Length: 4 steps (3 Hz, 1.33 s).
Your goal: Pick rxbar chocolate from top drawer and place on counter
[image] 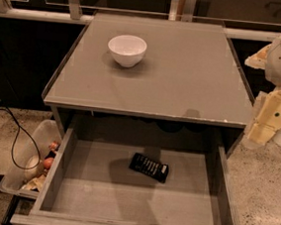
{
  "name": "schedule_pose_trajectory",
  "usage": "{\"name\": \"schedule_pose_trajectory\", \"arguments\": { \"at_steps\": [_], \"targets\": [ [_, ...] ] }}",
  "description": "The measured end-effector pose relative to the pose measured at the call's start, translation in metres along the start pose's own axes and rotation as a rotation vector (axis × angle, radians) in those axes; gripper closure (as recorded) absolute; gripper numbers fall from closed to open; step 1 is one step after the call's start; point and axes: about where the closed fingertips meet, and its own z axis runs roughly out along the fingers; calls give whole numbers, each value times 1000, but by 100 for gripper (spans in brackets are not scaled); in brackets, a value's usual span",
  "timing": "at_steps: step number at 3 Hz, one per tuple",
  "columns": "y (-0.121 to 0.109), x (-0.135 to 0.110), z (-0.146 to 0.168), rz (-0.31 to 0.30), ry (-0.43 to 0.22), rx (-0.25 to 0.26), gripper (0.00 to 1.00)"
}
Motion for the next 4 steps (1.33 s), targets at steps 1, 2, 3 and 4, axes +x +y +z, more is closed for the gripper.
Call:
{"name": "schedule_pose_trajectory", "arguments": {
  "at_steps": [1,2,3,4],
  "targets": [
    [11,12,29,0,-71,-34,0],
    [18,16,30,0,-77,-36,0],
    [18,16,29,0,-79,-36,0],
    [23,19,29,-1,-83,-37,0]
  ]
}}
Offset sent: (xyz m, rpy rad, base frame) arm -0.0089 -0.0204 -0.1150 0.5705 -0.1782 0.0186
